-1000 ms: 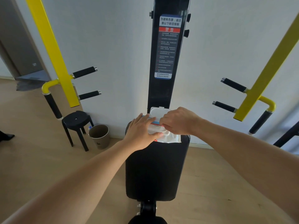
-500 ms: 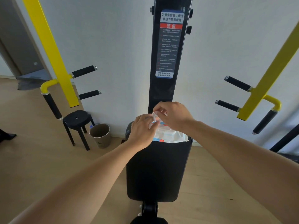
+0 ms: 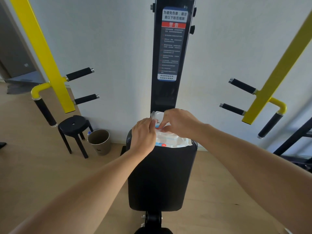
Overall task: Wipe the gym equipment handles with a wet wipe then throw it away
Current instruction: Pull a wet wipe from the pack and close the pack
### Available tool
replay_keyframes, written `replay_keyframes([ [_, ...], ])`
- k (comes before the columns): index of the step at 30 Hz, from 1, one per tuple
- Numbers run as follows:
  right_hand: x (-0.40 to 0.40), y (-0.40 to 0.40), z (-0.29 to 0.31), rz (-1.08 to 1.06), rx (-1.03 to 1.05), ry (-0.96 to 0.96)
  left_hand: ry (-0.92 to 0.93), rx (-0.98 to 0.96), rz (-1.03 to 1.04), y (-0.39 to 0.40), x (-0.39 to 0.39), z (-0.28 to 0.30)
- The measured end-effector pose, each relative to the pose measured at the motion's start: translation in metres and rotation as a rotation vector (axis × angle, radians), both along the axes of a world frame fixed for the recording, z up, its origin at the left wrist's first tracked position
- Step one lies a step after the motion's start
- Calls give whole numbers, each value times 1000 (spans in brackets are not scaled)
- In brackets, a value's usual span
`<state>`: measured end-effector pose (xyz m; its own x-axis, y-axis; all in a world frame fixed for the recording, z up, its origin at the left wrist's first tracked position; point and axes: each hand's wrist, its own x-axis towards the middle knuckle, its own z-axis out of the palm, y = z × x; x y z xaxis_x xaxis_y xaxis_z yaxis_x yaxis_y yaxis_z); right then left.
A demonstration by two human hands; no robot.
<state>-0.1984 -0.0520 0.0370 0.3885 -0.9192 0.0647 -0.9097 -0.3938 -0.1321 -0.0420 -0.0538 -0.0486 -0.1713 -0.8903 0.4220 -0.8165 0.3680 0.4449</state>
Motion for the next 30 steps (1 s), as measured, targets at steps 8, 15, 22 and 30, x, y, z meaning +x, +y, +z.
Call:
replay_keyframes([
  [8, 11, 2, 4, -18, 21, 106, 189, 231, -83, 3, 10, 11],
  [15, 14, 8, -4, 11, -36, 213, 154, 381, -214, 6, 18, 22],
  [22, 9, 10, -3, 11, 36, 185, 177, 327, -213, 4, 18, 17],
  [30, 5, 15, -6, -51, 28, 97, 190, 345, -211, 5, 18, 17],
])
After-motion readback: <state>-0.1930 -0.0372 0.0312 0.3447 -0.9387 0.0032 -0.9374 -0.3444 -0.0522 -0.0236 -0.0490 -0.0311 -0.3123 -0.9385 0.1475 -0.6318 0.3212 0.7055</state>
